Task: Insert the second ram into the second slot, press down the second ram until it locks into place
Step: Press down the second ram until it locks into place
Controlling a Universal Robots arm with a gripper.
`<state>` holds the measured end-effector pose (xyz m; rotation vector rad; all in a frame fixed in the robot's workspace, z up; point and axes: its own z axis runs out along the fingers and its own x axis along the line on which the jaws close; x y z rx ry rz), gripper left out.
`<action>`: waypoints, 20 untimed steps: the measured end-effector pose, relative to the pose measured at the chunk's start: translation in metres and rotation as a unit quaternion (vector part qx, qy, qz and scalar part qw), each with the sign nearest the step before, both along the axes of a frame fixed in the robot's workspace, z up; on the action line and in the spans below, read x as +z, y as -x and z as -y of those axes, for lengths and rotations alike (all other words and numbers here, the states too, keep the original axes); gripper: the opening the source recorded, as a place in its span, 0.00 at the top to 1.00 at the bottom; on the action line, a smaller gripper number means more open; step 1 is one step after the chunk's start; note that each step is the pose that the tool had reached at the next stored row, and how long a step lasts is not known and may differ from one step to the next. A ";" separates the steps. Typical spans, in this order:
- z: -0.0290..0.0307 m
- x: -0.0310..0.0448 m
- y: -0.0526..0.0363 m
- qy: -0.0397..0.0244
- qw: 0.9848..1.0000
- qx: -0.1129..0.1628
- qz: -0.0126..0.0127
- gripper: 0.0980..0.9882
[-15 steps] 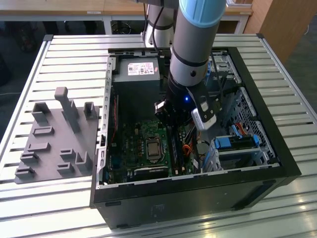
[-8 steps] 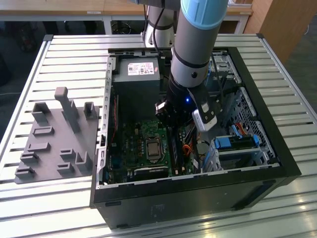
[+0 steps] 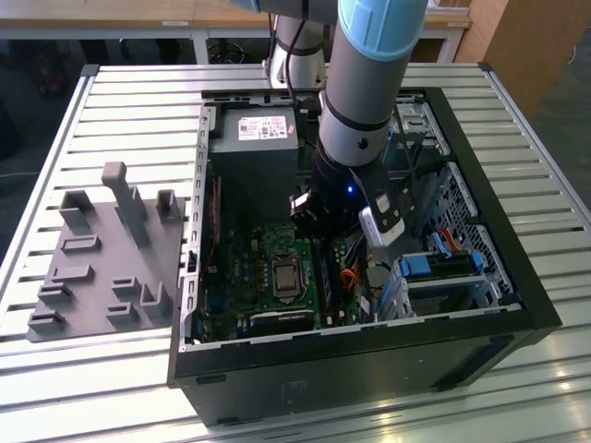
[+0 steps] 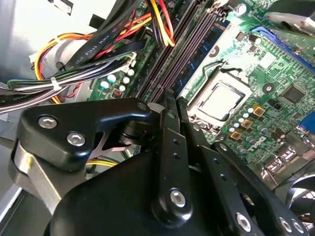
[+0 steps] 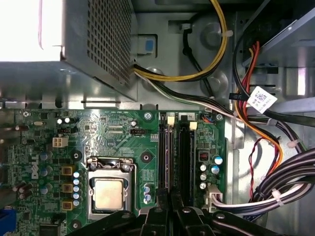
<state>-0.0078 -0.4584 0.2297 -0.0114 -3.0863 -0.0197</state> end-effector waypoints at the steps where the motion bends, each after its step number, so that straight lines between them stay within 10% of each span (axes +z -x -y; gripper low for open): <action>1: 0.0000 -0.0003 -0.0003 0.000 1.000 0.000 0.000 0.96; 20: 0.0012 -0.0059 -0.0010 0.000 1.000 0.008 0.000 0.96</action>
